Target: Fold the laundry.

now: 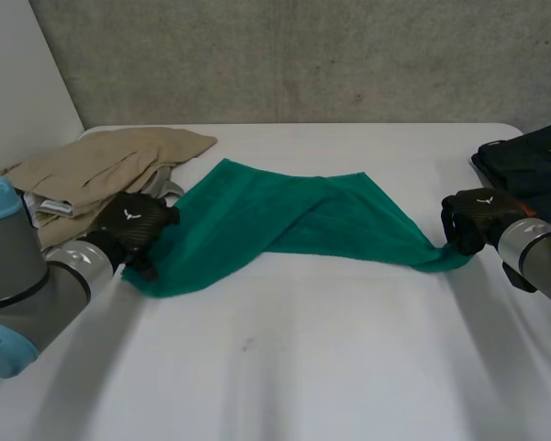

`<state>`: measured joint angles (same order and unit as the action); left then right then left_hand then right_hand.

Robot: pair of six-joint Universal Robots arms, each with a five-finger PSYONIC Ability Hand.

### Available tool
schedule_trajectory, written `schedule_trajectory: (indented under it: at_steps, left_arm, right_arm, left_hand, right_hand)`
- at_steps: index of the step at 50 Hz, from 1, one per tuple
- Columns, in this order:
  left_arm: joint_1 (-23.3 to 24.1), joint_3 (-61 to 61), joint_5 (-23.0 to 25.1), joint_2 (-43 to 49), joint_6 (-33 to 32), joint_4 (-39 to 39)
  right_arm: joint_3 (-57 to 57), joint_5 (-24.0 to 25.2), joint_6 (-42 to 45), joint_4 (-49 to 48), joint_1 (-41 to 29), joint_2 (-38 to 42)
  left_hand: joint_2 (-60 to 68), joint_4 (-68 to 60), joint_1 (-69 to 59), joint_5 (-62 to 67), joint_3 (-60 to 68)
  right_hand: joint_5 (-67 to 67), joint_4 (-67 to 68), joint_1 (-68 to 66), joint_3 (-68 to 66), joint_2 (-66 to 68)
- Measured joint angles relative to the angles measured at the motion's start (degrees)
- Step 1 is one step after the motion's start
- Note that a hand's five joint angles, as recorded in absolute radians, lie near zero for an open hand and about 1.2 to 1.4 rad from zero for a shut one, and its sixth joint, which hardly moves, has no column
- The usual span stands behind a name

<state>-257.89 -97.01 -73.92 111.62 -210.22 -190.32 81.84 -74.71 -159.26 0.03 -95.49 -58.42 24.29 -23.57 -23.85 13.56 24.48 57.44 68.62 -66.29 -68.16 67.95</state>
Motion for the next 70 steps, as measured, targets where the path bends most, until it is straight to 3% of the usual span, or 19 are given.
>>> schedule_trajectory:
  at_steps: [12, 23, 26, 37, 45, 48, 50, 53, 62, 70]
  left_arm:
    - [-2.26, -2.0, 1.12, -3.03, -9.19, 3.52]
    - [-2.78, -0.8, 2.6, 4.46, -20.35, 1.41]
    - [-2.74, 0.11, 2.11, 6.4, -22.53, 0.02]
    - [-1.89, 2.95, 1.25, 10.84, -25.67, -7.71]
    - [-1.13, 5.09, 0.42, 13.22, -26.96, -7.0]
    - [-0.99, 5.76, 0.08, 13.62, -27.26, -6.05]
    - [-0.94, 6.18, -0.02, 13.7, -27.16, -5.6]
    - [-0.87, 6.71, -0.06, 13.65, -26.49, -5.17]
    - [-0.59, 7.14, -0.58, 8.0, -19.45, -3.58]
    - [-0.91, 6.83, -0.45, -14.34, -1.09, 0.21]
  right_arm:
    - [0.23, -1.02, 0.72, -0.29, -0.37, 0.52]
    - [0.73, -2.37, 3.33, -0.4, -1.16, 1.02]
    - [0.88, -2.62, 3.55, -0.44, -1.29, 1.0]
    - [1.33, -2.72, 3.72, -0.47, -1.37, 0.85]
    - [1.95, -2.64, 3.7, -0.76, -1.42, 0.52]
    - [2.14, -2.64, 3.7, -0.93, -1.44, 0.44]
    - [2.28, -2.66, 3.7, -1.06, -1.44, 0.42]
    - [2.48, -2.69, 3.73, -1.22, -1.45, 0.41]
    - [3.07, -3.56, 6.24, 0.36, -1.39, -1.73]
    - [3.45, -3.75, 11.47, 4.83, 0.99, -13.63]
  left_hand:
    - [-7.51, 6.97, 6.51, -7.54, -7.47]
    - [-6.24, 5.88, 6.08, -5.48, -6.87]
    - [-0.88, 0.04, -0.21, 0.18, -1.17]
    - [3.36, -4.34, -3.65, 4.73, 2.88]
    - [4.51, -5.57, -4.93, 5.86, 4.23]
    - [10.98, -12.14, -12.92, 12.14, 10.89]
    - [35.48, -36.43, -40.01, 35.89, 35.07]
    - [43.67, -44.49, -43.47, 42.66, 43.09]
    - [44.12, -45.05, -43.47, 42.66, 43.62]
    - [44.13, -45.06, -43.47, 42.66, 43.62]
  right_hand:
    - [0.01, 0.01, 0.0, 0.0, 0.01]
    - [0.0, 0.01, 0.0, 0.0, 0.0]
    - [0.0, 0.01, 0.0, 0.0, 0.0]
    - [0.0, 0.01, 0.0, 0.0, 0.0]
    - [0.0, 0.01, 0.0, 0.0, 0.0]
    - [0.0, 0.01, 0.0, 0.0, 0.01]
    - [0.0, 0.01, 0.0, 0.0, 0.0]
    - [0.01, 0.01, 0.0, 0.0, 0.0]
    - [0.0, 0.01, 0.0, 0.0, 0.0]
    - [0.0, 0.02, 0.0, 0.0, 0.0]
